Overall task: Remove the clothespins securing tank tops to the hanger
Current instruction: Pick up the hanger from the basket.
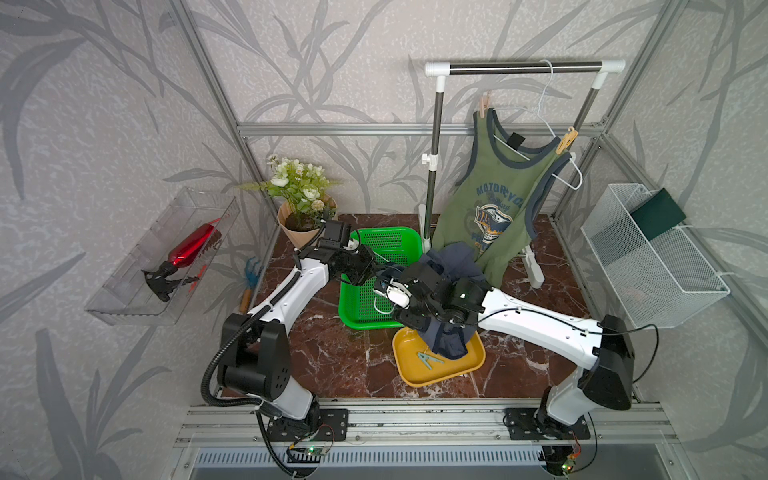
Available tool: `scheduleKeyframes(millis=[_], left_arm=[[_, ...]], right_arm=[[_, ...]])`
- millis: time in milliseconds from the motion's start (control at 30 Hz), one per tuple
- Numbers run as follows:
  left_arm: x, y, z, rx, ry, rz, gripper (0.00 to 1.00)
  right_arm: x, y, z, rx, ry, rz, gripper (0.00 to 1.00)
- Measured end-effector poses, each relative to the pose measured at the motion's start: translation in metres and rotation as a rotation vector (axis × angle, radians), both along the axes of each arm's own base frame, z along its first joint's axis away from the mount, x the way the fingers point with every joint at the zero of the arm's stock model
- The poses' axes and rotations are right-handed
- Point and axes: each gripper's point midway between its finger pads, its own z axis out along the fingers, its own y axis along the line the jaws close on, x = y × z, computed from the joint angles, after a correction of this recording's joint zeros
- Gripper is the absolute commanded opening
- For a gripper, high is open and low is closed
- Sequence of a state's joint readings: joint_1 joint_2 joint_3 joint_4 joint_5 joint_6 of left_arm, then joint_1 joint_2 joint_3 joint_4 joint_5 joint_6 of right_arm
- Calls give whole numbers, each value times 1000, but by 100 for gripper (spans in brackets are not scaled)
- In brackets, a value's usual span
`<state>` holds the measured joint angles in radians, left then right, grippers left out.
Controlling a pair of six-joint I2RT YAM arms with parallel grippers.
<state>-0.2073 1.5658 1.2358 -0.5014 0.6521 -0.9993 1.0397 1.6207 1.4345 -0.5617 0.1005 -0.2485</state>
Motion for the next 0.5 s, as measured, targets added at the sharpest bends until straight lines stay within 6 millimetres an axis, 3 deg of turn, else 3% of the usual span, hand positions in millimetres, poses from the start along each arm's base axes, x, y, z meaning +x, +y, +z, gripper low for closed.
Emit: scheduleKeyframes(millis=[167,367,500], left_arm=[[0,0,1,-6,2,2,0],[1,1,1,-7,3,6,0],[2,1,1,-9,-3,7,0]], right_arm=[[-6,-4,7,5,2,6,70],[-30,-39,34,51,-17,-14,78],[-29,-41,45,67,-41,-19,78]])
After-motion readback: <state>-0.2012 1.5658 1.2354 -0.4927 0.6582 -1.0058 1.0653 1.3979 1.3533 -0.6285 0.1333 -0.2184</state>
